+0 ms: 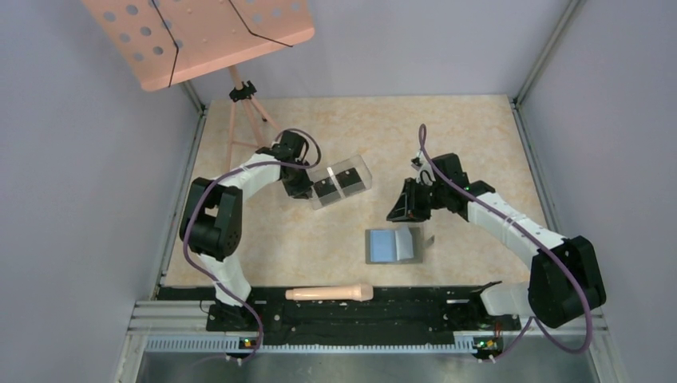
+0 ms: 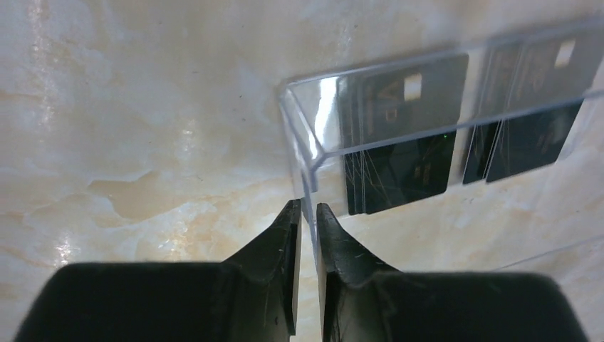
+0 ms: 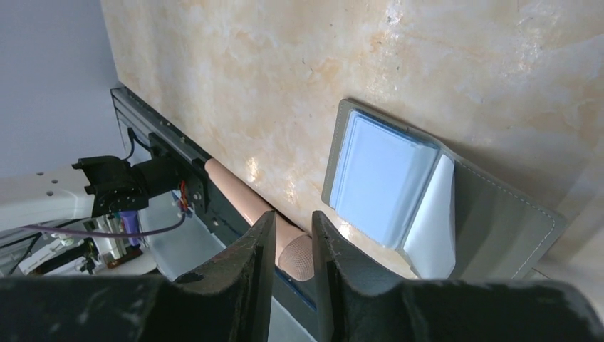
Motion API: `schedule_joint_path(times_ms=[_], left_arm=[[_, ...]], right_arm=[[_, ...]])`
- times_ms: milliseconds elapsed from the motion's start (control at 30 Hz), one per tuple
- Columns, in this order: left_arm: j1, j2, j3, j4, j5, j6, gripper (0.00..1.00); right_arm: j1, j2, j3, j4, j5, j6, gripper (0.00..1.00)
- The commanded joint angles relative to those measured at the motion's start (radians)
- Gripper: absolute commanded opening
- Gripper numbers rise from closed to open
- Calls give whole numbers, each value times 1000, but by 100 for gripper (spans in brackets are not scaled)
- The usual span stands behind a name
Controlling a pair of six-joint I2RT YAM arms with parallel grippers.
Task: Put the credit cards into the card holder
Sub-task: Move the storage box to the center of the board.
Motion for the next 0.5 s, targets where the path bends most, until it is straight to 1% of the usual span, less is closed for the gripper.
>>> schedule_joint_path(times_ms=[0, 200, 333, 367, 467], left_arm=[[0, -85, -66, -13, -8, 36, 15], [-3, -171, -159, -5, -14, 57, 12], [-14, -212, -212, -16, -35, 76, 12], [-14, -225, -227, -19, -60, 82, 12], [-15, -265, -268, -31, -87, 100, 13]], right_arm=[[-11, 8, 62, -20, -21, -25, 26], [-11, 18, 69, -49, -22, -56, 40], [-10, 6, 67, -66, -19, -67, 49], [-11, 0, 64, -69, -17, -67, 51], [-11, -13, 57, -71, -11, -71, 55]])
